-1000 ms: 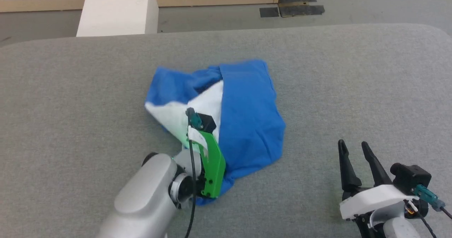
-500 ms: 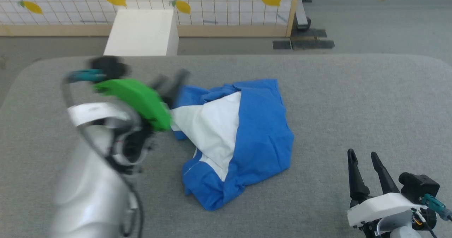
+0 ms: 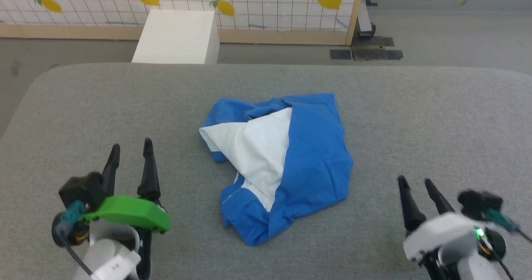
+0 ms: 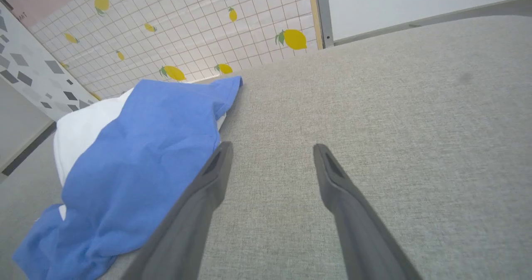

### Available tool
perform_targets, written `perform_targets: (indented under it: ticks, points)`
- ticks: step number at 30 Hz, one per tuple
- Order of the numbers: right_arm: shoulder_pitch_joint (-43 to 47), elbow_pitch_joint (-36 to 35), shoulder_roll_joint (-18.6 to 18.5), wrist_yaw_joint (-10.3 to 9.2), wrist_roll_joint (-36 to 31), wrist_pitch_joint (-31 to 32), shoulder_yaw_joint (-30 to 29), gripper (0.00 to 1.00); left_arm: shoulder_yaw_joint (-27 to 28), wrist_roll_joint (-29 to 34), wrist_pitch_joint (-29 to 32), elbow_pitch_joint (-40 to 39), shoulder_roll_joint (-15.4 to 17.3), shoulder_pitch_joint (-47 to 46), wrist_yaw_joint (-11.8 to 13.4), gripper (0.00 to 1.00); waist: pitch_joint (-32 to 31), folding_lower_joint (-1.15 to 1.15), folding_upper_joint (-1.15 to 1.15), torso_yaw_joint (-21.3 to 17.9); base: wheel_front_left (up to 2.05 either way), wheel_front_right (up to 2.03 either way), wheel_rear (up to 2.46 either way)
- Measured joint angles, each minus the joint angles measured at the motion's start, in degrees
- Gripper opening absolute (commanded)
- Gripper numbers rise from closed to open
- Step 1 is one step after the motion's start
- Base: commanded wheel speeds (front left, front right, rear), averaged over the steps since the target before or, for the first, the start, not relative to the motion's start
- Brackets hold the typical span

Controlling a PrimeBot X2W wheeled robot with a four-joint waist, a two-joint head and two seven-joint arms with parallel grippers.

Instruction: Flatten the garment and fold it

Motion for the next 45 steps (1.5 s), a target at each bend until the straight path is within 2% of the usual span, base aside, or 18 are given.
perform_targets:
  ticks: [8,14,19,25,26,27,28,29,34,39,45]
  points:
    - [-14.4,2.9,0.0,0.00,-5.6,19.3,3.4,1.00,1.2,2.0,-1.2,-3.1,-3.7,3.9,0.9,1.00,2.8,0.00,0.00,-0.2,0.00,0.00,0.00]
    - [-19.5,6.7,0.0,0.00,-7.2,30.0,7.1,1.00,1.3,3.1,-1.3,-3.6,-6.0,4.0,0.6,1.00,4.6,0.00,0.00,1.7,0.00,0.00,0.00]
    - [-20.2,8.4,0.0,0.00,-7.1,33.5,10.5,1.00,1.7,3.3,-1.4,-3.1,-7.3,4.0,-0.3,1.00,6.4,0.00,0.00,3.4,0.00,0.00,0.00]
    - [-20.5,9.7,0.0,0.00,-6.6,33.8,12.8,1.00,1.9,4.0,-1.4,-1.5,-8.4,3.9,-1.7,1.00,8.4,0.00,0.00,5.3,0.00,0.00,0.00]
    - [-20.6,9.7,0.0,0.00,-6.2,33.8,13.0,0.85,2.0,4.0,-1.4,-1.2,-8.5,3.9,-2.0,1.00,8.6,0.00,0.00,5.5,0.00,0.00,0.00]
    - [-20.8,9.7,0.0,0.00,-5.8,33.4,13.1,0.45,2.0,4.1,-1.4,-0.9,-8.6,3.8,-2.2,1.00,8.9,0.00,0.00,5.7,0.00,0.00,0.00]
    - [-21.0,9.6,0.0,0.00,-5.4,32.9,13.2,0.27,2.1,4.1,-1.4,-0.7,-8.7,3.8,-2.3,1.00,9.1,0.00,0.00,5.8,0.00,0.00,0.00]
    - [-21.0,9.5,0.0,0.00,-5.3,32.4,13.2,0.00,2.1,4.2,-1.4,-0.6,-8.8,3.8,-2.4,1.00,9.2,0.00,0.00,5.9,0.00,0.00,0.00]
    - [-21.0,7.8,0.0,0.00,-4.9,29.5,12.0,0.00,3.0,4.4,-1.4,0.7,-9.4,3.7,-3.7,1.00,8.6,0.00,0.00,5.4,0.00,0.00,0.00]
    - [-19.9,0.9,-0.2,0.00,-3.4,26.7,6.5,0.00,3.5,4.6,-1.4,1.1,-9.9,3.7,-4.4,1.00,7.2,0.01,0.00,4.4,0.00,0.00,0.00]
    - [-12.4,-8.3,-1.3,0.00,-5.3,26.7,-10.0,0.00,3.6,4.6,-1.5,1.9,-10.3,3.7,-5.2,1.00,5.3,0.00,0.00,3.2,0.00,0.00,0.00]
